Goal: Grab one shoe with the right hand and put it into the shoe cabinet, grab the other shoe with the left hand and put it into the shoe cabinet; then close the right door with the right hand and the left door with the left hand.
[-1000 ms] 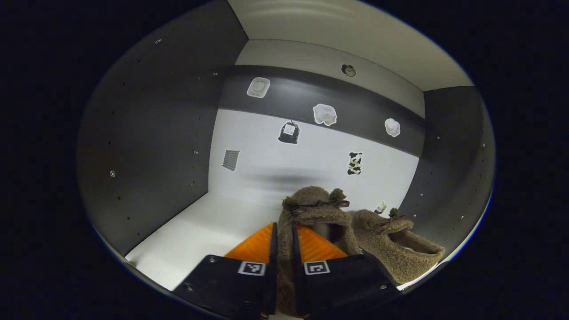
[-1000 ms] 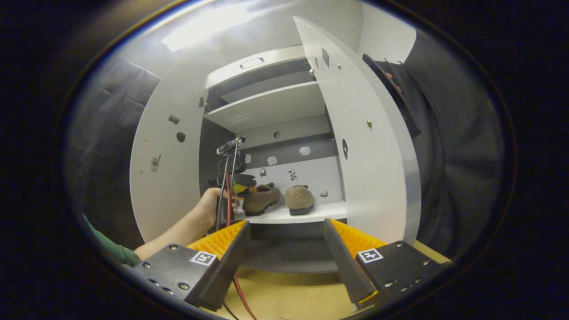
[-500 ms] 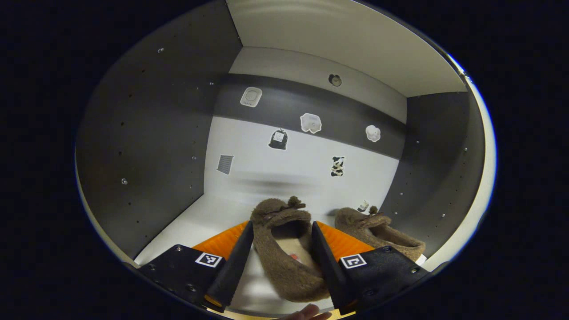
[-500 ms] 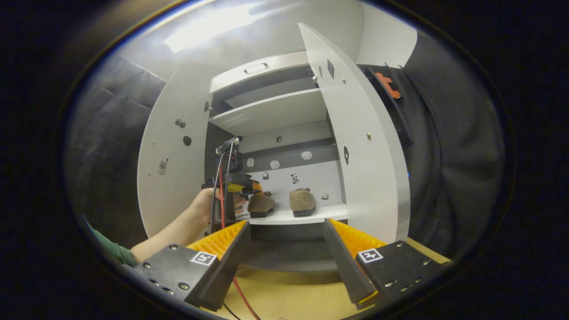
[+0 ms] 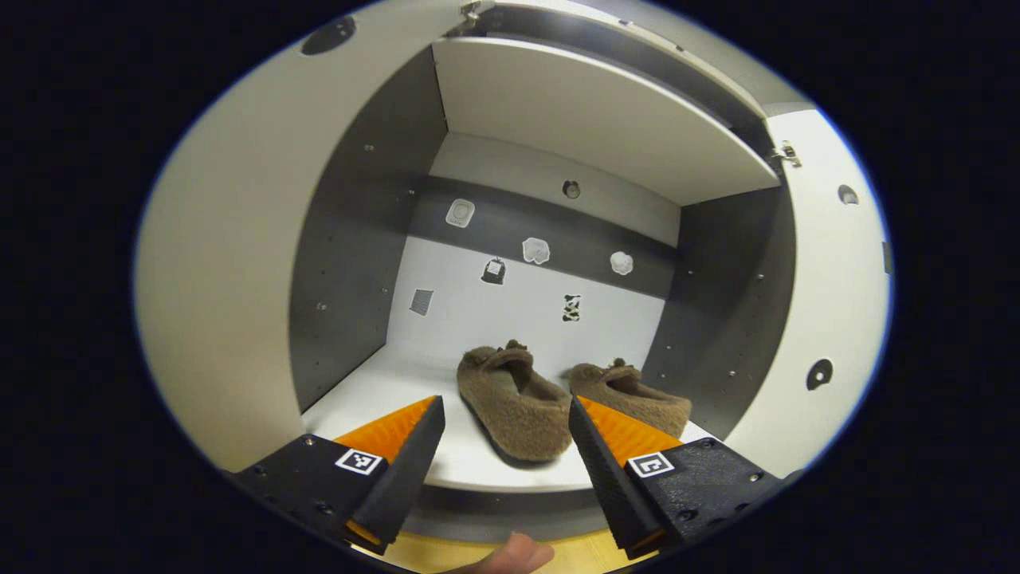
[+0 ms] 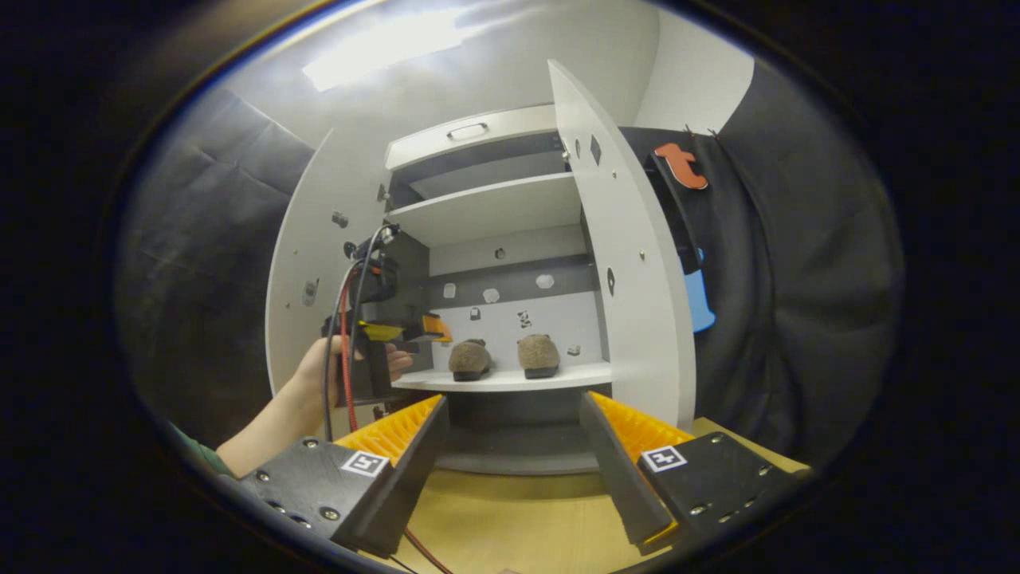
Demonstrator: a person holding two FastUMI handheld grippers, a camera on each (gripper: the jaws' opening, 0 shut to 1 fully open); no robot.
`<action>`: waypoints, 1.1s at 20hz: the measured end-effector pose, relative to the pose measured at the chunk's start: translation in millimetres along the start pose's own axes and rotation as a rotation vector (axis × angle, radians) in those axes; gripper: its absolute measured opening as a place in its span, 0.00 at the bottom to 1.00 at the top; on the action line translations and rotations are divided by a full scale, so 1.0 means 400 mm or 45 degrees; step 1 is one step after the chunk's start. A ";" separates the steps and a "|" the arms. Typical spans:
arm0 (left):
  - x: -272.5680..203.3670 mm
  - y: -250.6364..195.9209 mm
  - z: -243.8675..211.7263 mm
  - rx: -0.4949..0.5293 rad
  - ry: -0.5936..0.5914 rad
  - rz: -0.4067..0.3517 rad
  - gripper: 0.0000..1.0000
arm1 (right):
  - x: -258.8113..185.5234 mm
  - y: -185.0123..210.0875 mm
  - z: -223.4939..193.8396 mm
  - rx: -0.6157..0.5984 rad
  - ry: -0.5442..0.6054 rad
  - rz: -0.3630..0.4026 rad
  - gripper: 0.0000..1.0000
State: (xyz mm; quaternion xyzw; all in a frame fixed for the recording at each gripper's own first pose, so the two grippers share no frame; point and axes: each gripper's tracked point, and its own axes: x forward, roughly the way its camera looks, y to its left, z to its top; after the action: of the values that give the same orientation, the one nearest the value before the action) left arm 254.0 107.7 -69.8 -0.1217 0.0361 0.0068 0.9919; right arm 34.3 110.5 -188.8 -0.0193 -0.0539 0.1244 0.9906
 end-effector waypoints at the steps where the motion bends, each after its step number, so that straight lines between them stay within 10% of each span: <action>1: -0.041 -0.003 -0.002 0.032 -0.023 -0.003 0.96 | -0.018 -0.003 0.004 -0.012 -0.009 -0.015 1.00; 12: -0.451 -0.063 0.075 0.228 -0.204 -0.068 0.93 | -0.150 -0.052 0.186 -0.150 -0.111 -0.140 0.99; 22: -0.484 -0.042 0.046 0.139 -0.207 -0.251 1.00 | -0.155 -0.499 0.335 -0.214 0.022 -0.418 0.96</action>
State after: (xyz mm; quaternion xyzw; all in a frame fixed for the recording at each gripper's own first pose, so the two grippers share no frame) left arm 62.6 94.7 -33.8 -0.0696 -0.0562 -0.0829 0.9925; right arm 8.3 -94.8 -51.6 -0.0938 -0.0581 -0.0440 0.9929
